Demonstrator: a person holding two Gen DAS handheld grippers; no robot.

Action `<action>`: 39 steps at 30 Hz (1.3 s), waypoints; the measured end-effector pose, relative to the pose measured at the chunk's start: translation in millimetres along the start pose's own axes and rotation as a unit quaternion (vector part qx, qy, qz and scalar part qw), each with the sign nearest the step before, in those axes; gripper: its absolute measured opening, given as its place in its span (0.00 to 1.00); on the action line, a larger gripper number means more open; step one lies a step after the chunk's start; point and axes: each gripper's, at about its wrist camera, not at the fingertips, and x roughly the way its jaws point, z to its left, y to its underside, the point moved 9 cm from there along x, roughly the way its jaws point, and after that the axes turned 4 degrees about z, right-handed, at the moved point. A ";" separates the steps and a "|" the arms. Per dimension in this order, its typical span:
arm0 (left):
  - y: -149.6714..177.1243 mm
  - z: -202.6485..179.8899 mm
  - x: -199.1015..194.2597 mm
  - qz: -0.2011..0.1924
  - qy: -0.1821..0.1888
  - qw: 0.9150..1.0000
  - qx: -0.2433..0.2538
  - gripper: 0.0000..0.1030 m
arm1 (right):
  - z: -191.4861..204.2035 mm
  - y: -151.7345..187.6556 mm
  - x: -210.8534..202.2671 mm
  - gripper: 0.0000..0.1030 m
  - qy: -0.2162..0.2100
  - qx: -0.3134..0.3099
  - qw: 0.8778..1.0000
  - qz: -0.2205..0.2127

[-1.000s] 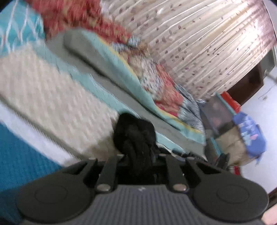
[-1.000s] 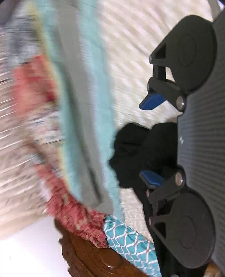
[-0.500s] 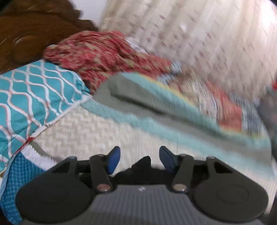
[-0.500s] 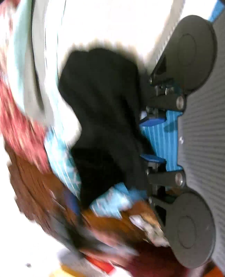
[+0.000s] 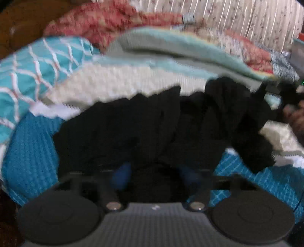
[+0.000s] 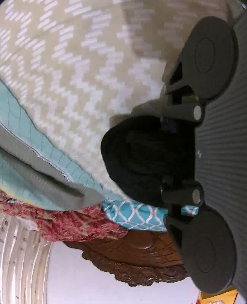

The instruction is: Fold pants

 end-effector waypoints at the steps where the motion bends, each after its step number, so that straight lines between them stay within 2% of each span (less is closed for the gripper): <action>1: -2.5 0.5 5.2 0.006 0.007 1.000 -0.017 0.23 | 19.1 0.4 -20.8 0.28 -0.002 -0.031 0.999 -0.011; 3: -14.7 -5.2 2.6 -0.006 0.025 0.999 -0.032 0.19 | 59.4 -6.9 -56.5 0.26 -0.013 -0.085 0.995 -0.042; 4: -22.9 -11.7 -2.1 -0.018 0.035 0.999 -0.029 0.17 | 81.2 -16.2 -84.2 0.25 -0.015 -0.118 0.990 -0.074; 5: -31.5 -21.7 -8.5 -0.033 0.055 0.998 -0.024 0.16 | 98.0 -20.7 -111.6 0.25 -0.016 -0.157 0.982 -0.107; 6: -37.9 -31.6 -14.9 -0.044 0.078 0.996 -0.021 0.15 | 117.0 -23.4 -142.2 0.25 -0.014 -0.210 0.967 -0.147; 7: -44.1 -43.0 -22.1 -0.057 0.104 0.993 -0.016 0.15 | 136.5 -22.1 -175.7 0.25 -0.011 -0.273 0.943 -0.191; 8: -47.9 -53.5 -27.9 -0.066 0.126 0.990 -0.010 0.14 | 153.0 -15.0 -209.0 0.25 -0.005 -0.343 0.911 -0.229; 10: -50.9 -72.6 -33.8 -0.075 0.146 0.986 0.014 0.14 | 156.2 6.4 -270.8 0.26 0.022 -0.432 0.858 -0.278; 11: -49.3 -79.7 -33.4 -0.075 0.146 0.986 0.027 0.13 | 150.6 18.2 -292.7 0.29 0.046 -0.459 0.839 -0.288; 12: -45.5 -85.3 -30.9 -0.071 0.143 0.986 0.040 0.13 | 138.2 28.8 -309.3 0.34 0.068 -0.472 0.831 -0.287; 13: -39.7 -89.0 -26.4 -0.062 0.142 0.987 0.049 0.13 | 118.3 38.8 -323.9 0.35 0.095 -0.475 0.828 -0.281; 14: -32.6 -90.0 -21.2 -0.048 0.143 0.987 0.052 0.14 | 93.4 43.8 -331.4 0.43 0.129 -0.460 0.832 -0.281; 15: -25.6 -89.6 -15.3 -0.033 0.143 0.988 0.052 0.15 | 60.4 50.2 -343.1 0.55 0.165 -0.430 0.841 -0.285; 18: -13.2 -86.3 -6.2 -0.006 0.138 0.989 0.055 0.22 | -46.0 63.9 -371.3 0.58 0.270 -0.284 0.873 -0.291; 20: -14.1 -80.7 -7.7 -0.009 0.124 0.991 0.054 0.38 | -100.6 78.3 -390.0 0.57 0.300 -0.174 0.886 -0.306; 21: -18.7 -76.8 -8.1 -0.013 0.112 0.992 0.051 0.51 | -114.6 84.0 -396.6 0.57 0.295 -0.136 0.892 -0.315; 23: -30.2 -71.8 -10.6 -0.026 0.092 0.994 0.048 0.55 | -116.8 80.3 -396.8 0.57 0.281 -0.112 0.896 -0.325; 26: -43.8 -79.8 -2.8 -0.025 0.082 0.994 0.062 0.57 | -97.7 66.2 -396.5 0.57 0.292 -0.153 0.886 -0.326; 28: -49.2 -96.4 2.8 -0.022 0.072 0.993 0.087 0.58 | -98.4 46.7 -386.4 0.60 0.287 -0.174 0.887 -0.316; 29: -51.6 -107.4 7.1 -0.022 0.070 0.992 0.105 0.61 | -103.2 38.8 -378.5 0.64 0.288 -0.178 0.889 -0.308; 31: -46.2 -122.7 10.6 -0.021 0.065 0.989 0.133 0.81 | -105.8 14.5 -361.0 0.69 0.297 -0.182 0.889 -0.297; 33: -39.1 -134.2 16.1 -0.016 0.062 0.985 0.157 0.83 | -134.7 -4.0 -352.8 0.70 0.323 -0.157 0.884 -0.300; 35: -34.4 -142.3 29.0 -0.002 0.047 0.983 0.180 0.73 | -162.7 -22.9 -343.4 0.69 0.346 -0.104 0.887 -0.288; 36: -29.9 -145.3 36.4 0.007 0.041 0.980 0.193 0.51 | -176.3 -25.0 -336.9 0.46 0.351 -0.084 0.893 -0.268; 37: -29.0 -145.6 47.0 0.018 0.032 0.978 0.208 0.33 | -189.8 -27.1 -330.0 0.21 0.354 -0.070 0.900 -0.245; 38: -28.1 -143.1 53.6 0.023 0.022 0.977 0.211 0.24 | -201.2 -26.2 -327.2 0.09 0.356 -0.055 0.904 -0.230; 39: -30.6 -139.1 55.8 0.024 0.023 0.978 0.207 0.14 | -203.9 -23.0 -334.4 0.09 0.358 -0.049 0.901 -0.242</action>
